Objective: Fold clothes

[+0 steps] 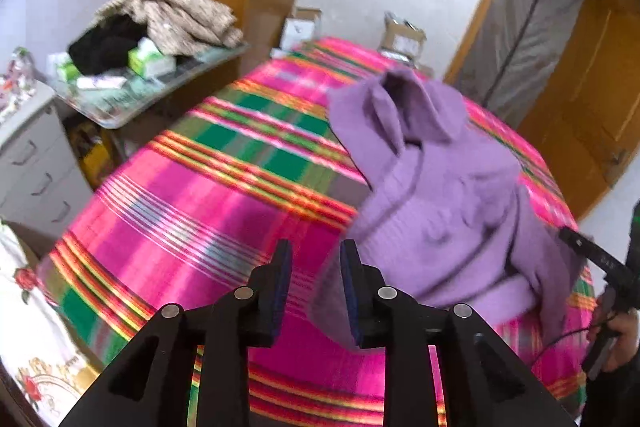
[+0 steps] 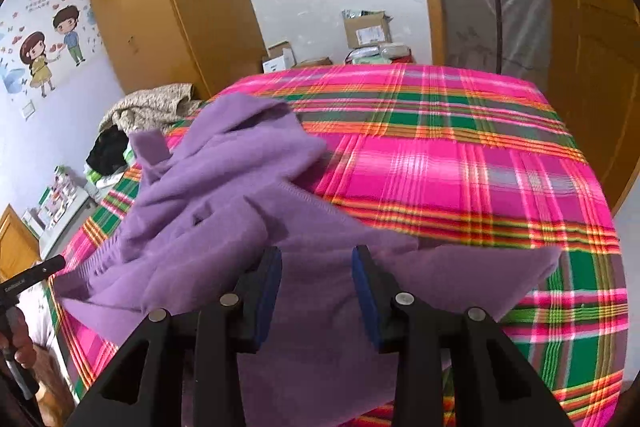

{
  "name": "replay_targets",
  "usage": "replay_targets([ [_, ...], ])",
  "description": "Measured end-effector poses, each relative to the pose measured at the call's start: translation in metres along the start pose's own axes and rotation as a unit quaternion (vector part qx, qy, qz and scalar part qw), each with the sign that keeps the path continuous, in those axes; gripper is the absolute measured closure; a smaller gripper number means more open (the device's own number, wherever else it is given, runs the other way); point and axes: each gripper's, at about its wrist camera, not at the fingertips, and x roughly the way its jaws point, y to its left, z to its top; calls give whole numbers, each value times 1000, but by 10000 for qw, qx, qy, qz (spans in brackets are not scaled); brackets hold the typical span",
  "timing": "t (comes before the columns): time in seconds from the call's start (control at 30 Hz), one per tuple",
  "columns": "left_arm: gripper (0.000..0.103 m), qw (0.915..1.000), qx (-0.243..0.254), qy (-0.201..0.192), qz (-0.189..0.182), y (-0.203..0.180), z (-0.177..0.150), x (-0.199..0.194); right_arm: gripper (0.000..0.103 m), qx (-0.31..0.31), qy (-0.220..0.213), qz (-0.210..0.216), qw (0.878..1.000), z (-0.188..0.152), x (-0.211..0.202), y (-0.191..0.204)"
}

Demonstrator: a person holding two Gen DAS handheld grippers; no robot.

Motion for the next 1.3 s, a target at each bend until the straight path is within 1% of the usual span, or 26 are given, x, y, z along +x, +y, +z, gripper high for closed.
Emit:
replay_targets([
  [0.13,78,9999,-22,-61,-96,-4,5,1,66,-227,-84,152,9996,13,-1,12],
  [0.33,77,9986,298,182,-398,-27,4,21,65,-1011,-15,575,9932,33,9,56],
  [0.47,78,9978,358,321,-462,-33,5,34,65,-1672,122,872,9820,44,27,96],
  [0.63,78,9976,364,423,-422,-31,5,44,65,-2351,377,1121,9648,63,66,144],
  [0.7,77,9975,358,462,-402,-30,5,48,65,-2555,461,1137,9590,70,83,158],
  [0.8,77,9972,352,529,-394,-28,3,53,65,-2786,607,1134,9518,78,108,177],
  [0.97,77,9968,410,541,-417,-28,2,57,65,-2939,771,1419,9421,85,138,202],
  [1.0,76,9968,421,542,-420,-27,2,58,71,-2965,831,1480,9398,84,143,206],
  [1.03,76,9967,433,539,-424,-27,2,59,82,-2987,886,1532,9378,84,148,210],
  [1.07,76,9967,445,536,-426,-27,2,60,99,-2985,898,1517,9380,85,152,212],
  [1.1,75,9966,465,530,-426,-27,2,60,100,-2947,888,1490,9397,86,154,211],
  [1.2,75,9964,508,511,-439,-27,2,61,101,-2603,564,1394,9537,102,146,193],
  [1.3,74,9964,510,493,-467,-25,1,62,101,-1965,95,1115,9741,128,127,153],
])
